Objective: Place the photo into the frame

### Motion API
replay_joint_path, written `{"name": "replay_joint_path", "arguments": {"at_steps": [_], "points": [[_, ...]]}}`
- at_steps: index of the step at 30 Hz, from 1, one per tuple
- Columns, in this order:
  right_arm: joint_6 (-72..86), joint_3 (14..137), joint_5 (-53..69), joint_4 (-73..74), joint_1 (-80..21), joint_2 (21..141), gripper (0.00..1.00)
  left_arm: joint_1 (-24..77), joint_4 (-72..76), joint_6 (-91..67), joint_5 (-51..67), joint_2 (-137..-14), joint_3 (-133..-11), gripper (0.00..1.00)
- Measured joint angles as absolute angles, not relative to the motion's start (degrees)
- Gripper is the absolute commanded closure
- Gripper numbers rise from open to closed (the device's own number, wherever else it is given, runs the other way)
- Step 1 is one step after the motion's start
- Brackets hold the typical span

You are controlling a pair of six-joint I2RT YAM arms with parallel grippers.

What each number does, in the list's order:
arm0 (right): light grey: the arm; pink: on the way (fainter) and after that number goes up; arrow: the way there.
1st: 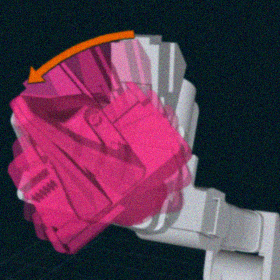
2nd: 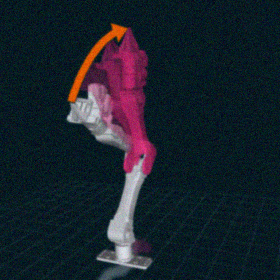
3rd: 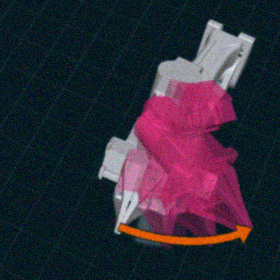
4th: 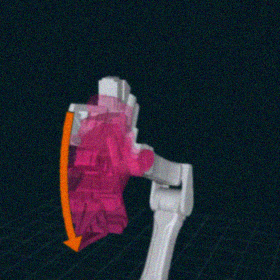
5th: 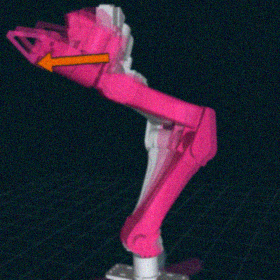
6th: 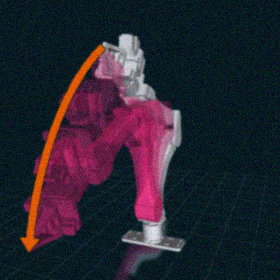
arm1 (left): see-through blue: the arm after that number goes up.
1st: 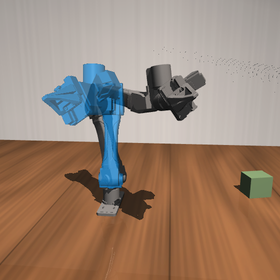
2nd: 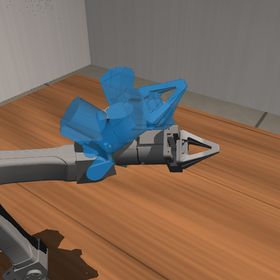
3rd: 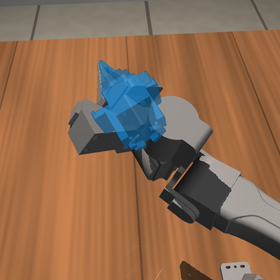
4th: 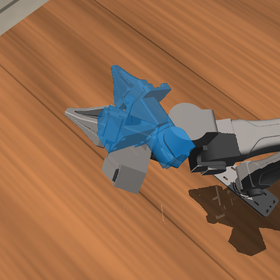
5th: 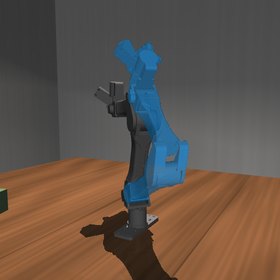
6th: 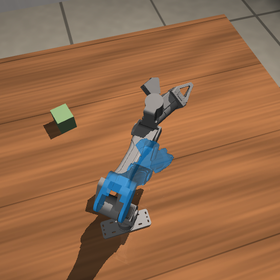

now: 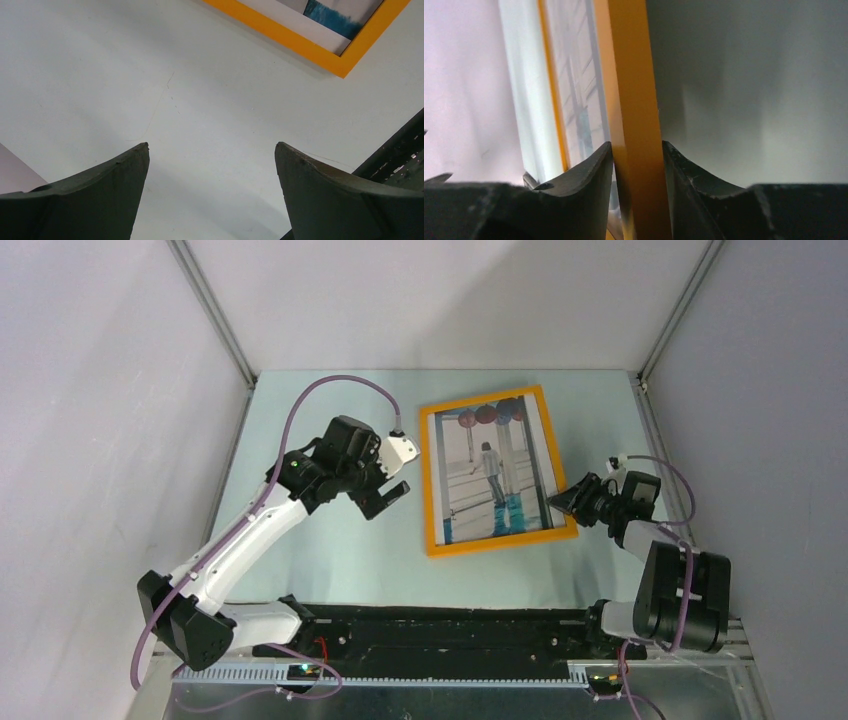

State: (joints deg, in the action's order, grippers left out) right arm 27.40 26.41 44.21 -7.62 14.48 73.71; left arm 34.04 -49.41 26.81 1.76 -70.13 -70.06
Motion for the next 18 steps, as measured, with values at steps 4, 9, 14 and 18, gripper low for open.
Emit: {"name": "replay_joint_path", "arguments": {"at_steps": [4, 9, 14, 18], "points": [[27.5, 26.0, 41.9, -9.2, 14.5, 78.9, 0.44, 34.0, -48.9, 26.8, 1.7, -70.1, -70.0, 0.0], [27.5, 25.9, 41.4, -10.2, 14.3, 81.0, 0.39, 34.0, -48.7, 26.8, 1.7, -70.1, -68.9, 0.0], [27.4, 25.9, 40.1, -10.1, 13.4, 81.0, 0.34, 34.0, -48.6, 26.8, 1.8, -70.2, -68.9, 0.0], [27.0, 25.9, 37.2, -8.0, 11.4, 80.1, 0.29, 34.0, -48.6, 26.8, 1.7, -70.2, -68.9, 0.0]]}}
